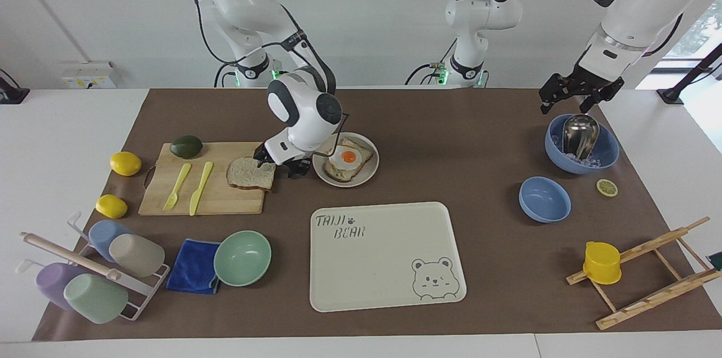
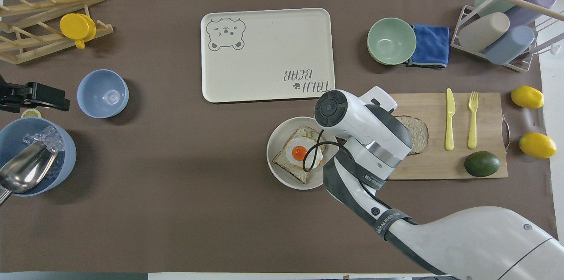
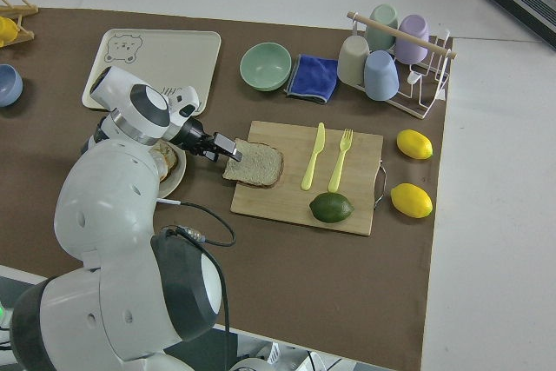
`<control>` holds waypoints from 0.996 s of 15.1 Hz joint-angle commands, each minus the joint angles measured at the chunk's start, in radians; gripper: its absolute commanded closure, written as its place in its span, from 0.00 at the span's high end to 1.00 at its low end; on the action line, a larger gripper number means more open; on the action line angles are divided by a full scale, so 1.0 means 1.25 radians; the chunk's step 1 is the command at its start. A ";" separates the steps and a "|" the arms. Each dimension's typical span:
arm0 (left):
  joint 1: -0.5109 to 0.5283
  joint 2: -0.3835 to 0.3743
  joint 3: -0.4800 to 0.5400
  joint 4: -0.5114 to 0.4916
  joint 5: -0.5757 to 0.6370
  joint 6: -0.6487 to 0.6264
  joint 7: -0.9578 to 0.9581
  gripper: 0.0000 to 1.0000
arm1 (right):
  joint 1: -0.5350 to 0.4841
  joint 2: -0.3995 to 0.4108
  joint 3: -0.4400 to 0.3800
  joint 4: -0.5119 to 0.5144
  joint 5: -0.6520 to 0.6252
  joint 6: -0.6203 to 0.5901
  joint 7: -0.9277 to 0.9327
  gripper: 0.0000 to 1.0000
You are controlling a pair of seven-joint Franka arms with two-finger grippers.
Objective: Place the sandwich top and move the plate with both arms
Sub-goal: 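Reach the right gripper to the bread slice and grasp it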
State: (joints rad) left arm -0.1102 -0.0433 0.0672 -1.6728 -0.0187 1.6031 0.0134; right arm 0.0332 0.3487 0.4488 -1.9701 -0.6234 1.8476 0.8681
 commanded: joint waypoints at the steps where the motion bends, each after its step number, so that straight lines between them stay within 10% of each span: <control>1: 0.005 -0.012 -0.005 -0.006 0.014 0.002 0.005 1.00 | -0.033 -0.024 0.015 -0.039 -0.023 0.020 -0.032 0.99; 9: 0.005 -0.012 -0.005 -0.007 0.014 0.004 0.004 1.00 | -0.039 -0.036 0.014 -0.083 -0.033 0.040 -0.054 0.79; 14: 0.005 -0.012 -0.005 -0.007 0.014 0.004 0.004 1.00 | -0.047 -0.040 0.014 -0.090 -0.046 0.036 -0.076 0.00; 15: 0.005 -0.012 -0.005 -0.007 0.014 0.002 0.004 1.00 | -0.047 -0.040 0.015 -0.088 -0.046 0.035 -0.077 0.00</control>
State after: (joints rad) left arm -0.1102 -0.0433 0.0668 -1.6728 -0.0187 1.6031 0.0134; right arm 0.0035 0.3194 0.4490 -2.0465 -0.6589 1.8664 0.7926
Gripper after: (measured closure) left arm 0.000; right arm 0.617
